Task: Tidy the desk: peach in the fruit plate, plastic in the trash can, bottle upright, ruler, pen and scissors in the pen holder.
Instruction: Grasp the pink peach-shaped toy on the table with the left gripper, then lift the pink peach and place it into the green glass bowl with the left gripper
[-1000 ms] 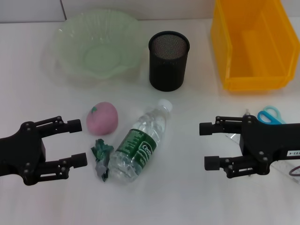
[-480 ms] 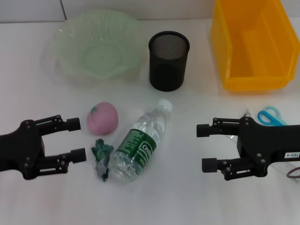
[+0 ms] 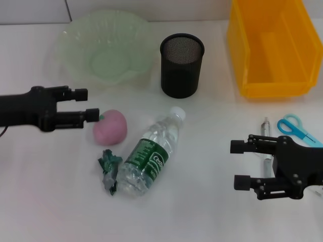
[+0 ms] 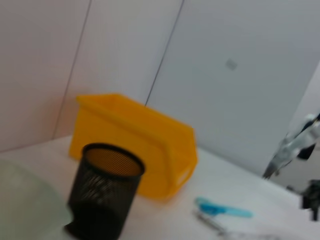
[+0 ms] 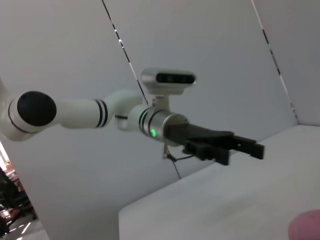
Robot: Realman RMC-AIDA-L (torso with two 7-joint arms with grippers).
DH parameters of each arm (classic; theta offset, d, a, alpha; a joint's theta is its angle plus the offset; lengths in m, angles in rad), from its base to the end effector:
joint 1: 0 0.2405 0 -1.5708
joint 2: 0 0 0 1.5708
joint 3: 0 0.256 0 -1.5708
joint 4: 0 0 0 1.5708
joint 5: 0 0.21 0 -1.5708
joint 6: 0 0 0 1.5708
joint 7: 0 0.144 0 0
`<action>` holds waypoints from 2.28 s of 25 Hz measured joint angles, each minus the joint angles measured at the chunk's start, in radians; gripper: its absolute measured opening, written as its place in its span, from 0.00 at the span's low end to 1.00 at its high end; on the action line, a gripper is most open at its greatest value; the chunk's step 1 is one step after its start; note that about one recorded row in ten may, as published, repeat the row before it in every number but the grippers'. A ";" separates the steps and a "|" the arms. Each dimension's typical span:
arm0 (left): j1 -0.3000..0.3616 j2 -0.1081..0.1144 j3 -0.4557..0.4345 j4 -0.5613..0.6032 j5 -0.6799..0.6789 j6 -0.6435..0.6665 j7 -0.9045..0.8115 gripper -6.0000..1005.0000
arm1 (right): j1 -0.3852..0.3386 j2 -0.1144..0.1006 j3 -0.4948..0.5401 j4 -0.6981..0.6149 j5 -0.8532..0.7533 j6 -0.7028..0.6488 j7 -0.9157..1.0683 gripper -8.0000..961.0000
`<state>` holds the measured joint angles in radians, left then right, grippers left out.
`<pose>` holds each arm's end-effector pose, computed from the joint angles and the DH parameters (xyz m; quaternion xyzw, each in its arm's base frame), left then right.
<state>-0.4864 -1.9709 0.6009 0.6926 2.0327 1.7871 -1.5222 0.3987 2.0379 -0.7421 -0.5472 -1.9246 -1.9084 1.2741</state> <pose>-0.2815 0.3086 0.0562 -0.9280 -0.2602 -0.2527 0.0850 0.2746 0.2500 0.0040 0.9220 -0.2005 -0.3312 0.0079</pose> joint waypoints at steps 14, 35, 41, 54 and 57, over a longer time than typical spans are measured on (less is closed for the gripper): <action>-0.207 -0.083 0.037 0.045 0.392 -0.273 -0.153 0.70 | -0.050 0.008 0.038 0.004 -0.006 0.008 -0.032 0.85; -0.154 -0.093 0.157 0.035 0.348 -0.368 -0.139 0.58 | -0.053 0.009 0.064 0.028 0.001 -0.001 -0.068 0.85; -0.137 -0.093 0.156 0.043 0.320 -0.359 -0.136 0.31 | -0.051 0.009 0.064 0.030 0.001 -0.001 -0.071 0.85; -0.085 -0.064 0.115 0.119 -0.063 -0.306 -0.151 0.06 | -0.063 0.012 0.064 0.033 0.001 -0.001 -0.083 0.85; -0.099 -0.064 0.084 0.115 -0.133 -0.366 -0.154 0.07 | -0.064 0.014 0.064 0.033 0.001 -0.004 -0.084 0.85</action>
<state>-0.5858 -2.0352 0.6847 0.8079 1.8995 1.4213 -1.6758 0.3348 2.0520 -0.6780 -0.5140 -1.9235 -1.9120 1.1903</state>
